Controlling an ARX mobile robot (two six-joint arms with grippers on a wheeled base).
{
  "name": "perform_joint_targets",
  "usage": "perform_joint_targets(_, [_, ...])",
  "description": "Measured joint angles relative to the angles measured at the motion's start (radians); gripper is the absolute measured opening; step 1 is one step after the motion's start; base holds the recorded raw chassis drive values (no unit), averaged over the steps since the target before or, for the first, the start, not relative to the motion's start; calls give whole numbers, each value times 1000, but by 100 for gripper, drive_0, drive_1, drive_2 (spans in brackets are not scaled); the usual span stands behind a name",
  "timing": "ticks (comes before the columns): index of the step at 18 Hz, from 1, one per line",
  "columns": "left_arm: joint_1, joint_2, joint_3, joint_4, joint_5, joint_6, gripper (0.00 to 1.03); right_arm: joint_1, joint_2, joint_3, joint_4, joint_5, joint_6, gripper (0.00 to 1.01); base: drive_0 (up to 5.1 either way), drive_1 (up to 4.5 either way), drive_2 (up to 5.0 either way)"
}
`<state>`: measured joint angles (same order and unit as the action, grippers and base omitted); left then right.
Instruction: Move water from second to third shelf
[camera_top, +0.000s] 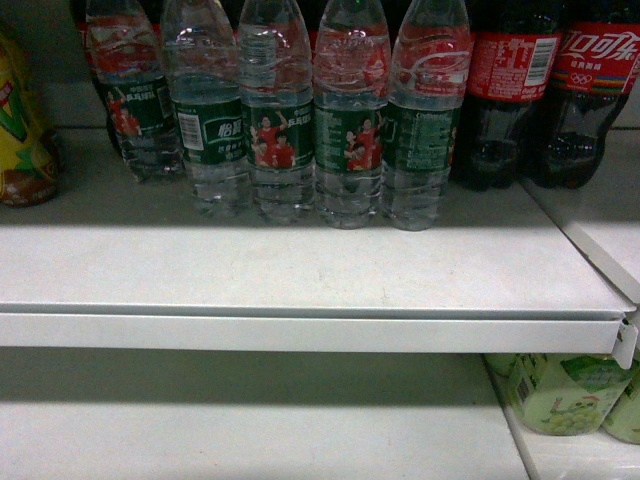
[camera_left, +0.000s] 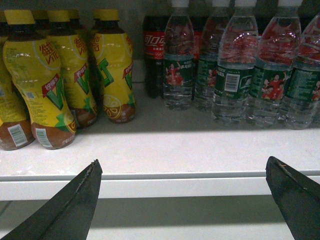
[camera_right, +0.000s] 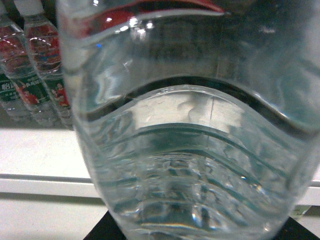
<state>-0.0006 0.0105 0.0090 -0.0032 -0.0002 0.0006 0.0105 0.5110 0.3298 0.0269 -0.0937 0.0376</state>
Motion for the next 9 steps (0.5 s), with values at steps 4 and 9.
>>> perform_joint_targets(4, [0, 0, 0, 0, -1, 0, 98, -39, -58, 0, -35, -34, -2, 39, 0, 0, 0])
perform_joint_targets(9, [0, 0, 0, 0, 0, 0, 98, -46, -68, 0, -47, -36, -5, 39, 0, 0, 0])
